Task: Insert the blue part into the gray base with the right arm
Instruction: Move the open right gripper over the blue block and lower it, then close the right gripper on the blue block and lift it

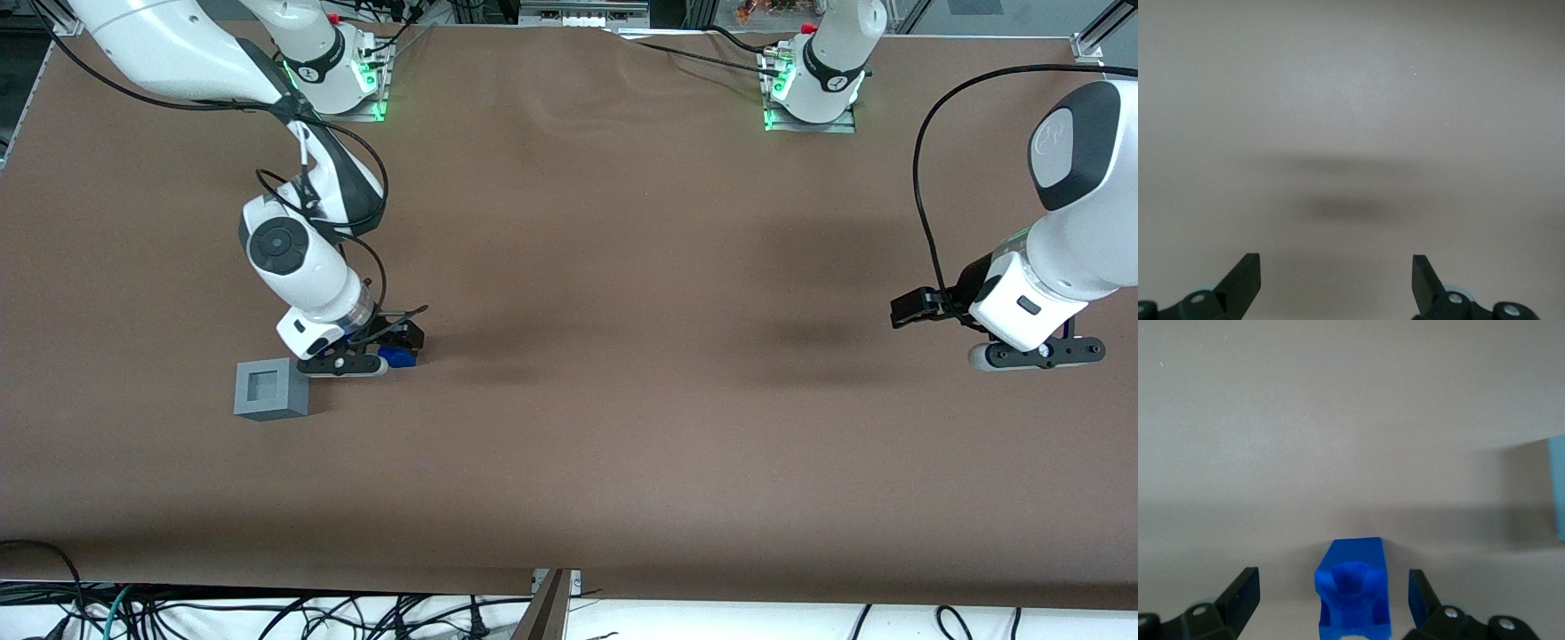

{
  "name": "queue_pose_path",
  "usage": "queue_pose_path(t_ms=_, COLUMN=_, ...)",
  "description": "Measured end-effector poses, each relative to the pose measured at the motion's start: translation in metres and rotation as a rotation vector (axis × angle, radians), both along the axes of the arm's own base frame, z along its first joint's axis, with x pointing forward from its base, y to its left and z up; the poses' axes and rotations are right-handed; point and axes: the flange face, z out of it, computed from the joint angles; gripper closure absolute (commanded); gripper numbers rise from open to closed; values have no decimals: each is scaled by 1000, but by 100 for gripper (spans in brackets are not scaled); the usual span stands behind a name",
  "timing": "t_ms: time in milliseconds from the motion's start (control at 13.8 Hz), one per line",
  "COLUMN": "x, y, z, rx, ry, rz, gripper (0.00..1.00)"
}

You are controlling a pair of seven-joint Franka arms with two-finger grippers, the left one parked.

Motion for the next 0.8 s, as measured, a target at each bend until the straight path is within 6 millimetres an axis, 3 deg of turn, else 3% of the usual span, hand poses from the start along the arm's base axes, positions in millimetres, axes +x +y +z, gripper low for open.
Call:
queue_pose_path(t_ms=217, x=-8, y=2, z=-15, rx=6, ry=8, rz=-3, gripper=10)
queue_pose_path(t_ms=578, x=-14, y=-9, z=-29, rx=4, ry=16, rz=-14, gripper=55)
queue_pose_path(t_ms=795, x=-13, y=-14, z=-30, rx=3, ry=14, rz=-21, gripper=62)
